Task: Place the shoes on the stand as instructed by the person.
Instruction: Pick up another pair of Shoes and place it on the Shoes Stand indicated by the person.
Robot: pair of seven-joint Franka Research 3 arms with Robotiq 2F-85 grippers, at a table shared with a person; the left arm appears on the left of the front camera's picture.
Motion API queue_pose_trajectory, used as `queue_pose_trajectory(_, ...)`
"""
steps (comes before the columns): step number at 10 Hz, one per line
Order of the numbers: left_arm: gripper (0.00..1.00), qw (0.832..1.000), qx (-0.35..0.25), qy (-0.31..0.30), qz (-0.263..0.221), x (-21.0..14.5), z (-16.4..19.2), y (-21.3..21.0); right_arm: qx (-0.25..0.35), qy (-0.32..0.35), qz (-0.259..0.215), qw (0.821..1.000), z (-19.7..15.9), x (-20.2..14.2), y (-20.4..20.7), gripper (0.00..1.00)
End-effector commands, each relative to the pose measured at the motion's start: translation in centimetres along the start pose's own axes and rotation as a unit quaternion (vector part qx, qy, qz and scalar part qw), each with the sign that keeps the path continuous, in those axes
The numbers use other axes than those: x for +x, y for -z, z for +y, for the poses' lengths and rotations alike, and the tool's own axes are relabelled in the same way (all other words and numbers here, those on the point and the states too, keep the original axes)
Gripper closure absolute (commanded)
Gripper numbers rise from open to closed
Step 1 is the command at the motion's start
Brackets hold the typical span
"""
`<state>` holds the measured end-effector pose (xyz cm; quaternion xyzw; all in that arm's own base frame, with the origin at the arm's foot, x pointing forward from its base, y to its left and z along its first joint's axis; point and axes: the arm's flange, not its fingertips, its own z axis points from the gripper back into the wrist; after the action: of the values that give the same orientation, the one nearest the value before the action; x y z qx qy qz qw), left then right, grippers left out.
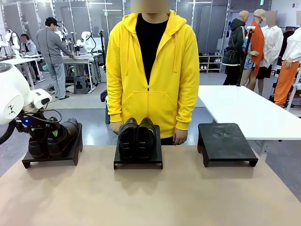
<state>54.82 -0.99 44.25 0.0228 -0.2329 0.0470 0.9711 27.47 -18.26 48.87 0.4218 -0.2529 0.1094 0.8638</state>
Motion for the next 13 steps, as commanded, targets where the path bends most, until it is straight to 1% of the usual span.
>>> queue_pose_trajectory(1,0.00,1.000,-0.001,0.000,-0.004,0.6,-0.1,0.0,0.007,-0.007,-0.006,1.000,0.0,0.0,-0.1,0.00)
queue_pose_trajectory(6,0.00,1.000,-0.001,0.000,-0.004,0.6,-0.1,0.0,0.007,-0.007,-0.006,1.000,0.0,0.0,-0.1,0.00)
queue_pose_trajectory(7,0.00,1.000,0.000,0.000,-0.001,0.1,0.0,-0.1,0.007,-0.007,-0.006,1.000,0.0,0.0,-0.1,0.00)
queue_pose_trajectory(8,0.00,1.000,0.006,0.003,0.023,1.3,0.5,-1.7,0.007,-0.007,-0.006,1.000,0.0,0.0,-0.1,0.00)
queue_pose_trajectory(9,0.00,0.999,-0.001,-0.012,0.036,2.1,1.3,-3.5,0.007,-0.007,-0.006,1.000,0.0,0.0,-0.1,0.00)
queue_pose_trajectory(10,0.00,0.997,-0.043,-0.040,0.052,2.3,1.8,-6.5,0.007,-0.007,-0.006,1.000,0.0,0.0,-0.1,0.00)
queue_pose_trajectory(11,0.00,0.995,-0.070,-0.052,0.051,2.1,2.7,-9.7,0.007,-0.007,-0.006,1.000,0.0,0.0,-0.1,0.00)
queue_pose_trajectory(13,0.00,0.982,-0.142,-0.100,0.076,0.5,5.8,-14.3,0.007,-0.007,-0.006,1.000,0.0,0.0,-0.1,0.00)
